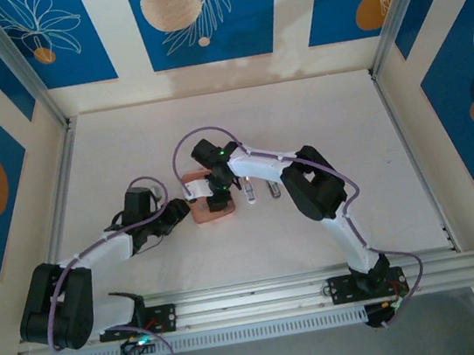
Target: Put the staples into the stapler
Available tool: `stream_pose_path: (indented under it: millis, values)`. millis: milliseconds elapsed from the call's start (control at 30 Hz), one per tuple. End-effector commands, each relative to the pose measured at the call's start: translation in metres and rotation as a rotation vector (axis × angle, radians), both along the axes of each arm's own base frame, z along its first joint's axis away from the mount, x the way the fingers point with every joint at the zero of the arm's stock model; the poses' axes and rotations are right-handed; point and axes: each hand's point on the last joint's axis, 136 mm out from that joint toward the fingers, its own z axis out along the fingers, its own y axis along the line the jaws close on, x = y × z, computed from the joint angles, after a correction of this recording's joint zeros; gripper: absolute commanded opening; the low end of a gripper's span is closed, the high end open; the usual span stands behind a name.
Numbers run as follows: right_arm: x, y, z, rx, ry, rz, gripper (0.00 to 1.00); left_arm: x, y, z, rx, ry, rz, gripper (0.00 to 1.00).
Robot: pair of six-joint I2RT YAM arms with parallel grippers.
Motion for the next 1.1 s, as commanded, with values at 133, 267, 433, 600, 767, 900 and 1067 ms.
stream_pose_path:
  millis: [133, 267, 433, 600, 767, 900, 1067]
  values:
    - [-0.001, 0.001, -0.012, -0.049, 0.019, 0.012, 0.34, -0.001, 0.002, 0.0, -0.003, -0.008, -0.01, 0.54]
    - [-0.001, -0.002, -0.021, -0.074, 0.028, 0.01, 0.28, 0.0, 0.002, 0.002, -0.001, -0.014, -0.011, 0.54]
    - [0.003, -0.001, -0.027, -0.085, 0.021, -0.01, 0.2, -0.001, 0.003, 0.005, 0.006, -0.02, -0.01, 0.54]
    - [0.006, 0.005, -0.011, -0.038, 0.011, -0.028, 0.18, -0.001, 0.005, 0.01, 0.017, -0.031, -0.011, 0.54]
    - [0.007, 0.011, 0.02, 0.038, -0.012, -0.053, 0.16, 0.0, 0.005, 0.02, 0.022, -0.051, -0.016, 0.54]
    - [0.003, 0.012, 0.044, 0.09, -0.018, -0.071, 0.16, 0.0, 0.004, 0.026, 0.017, -0.066, -0.021, 0.54]
    - [-0.003, 0.01, 0.065, 0.142, -0.019, -0.111, 0.16, 0.001, 0.004, 0.035, 0.013, -0.087, -0.022, 0.54]
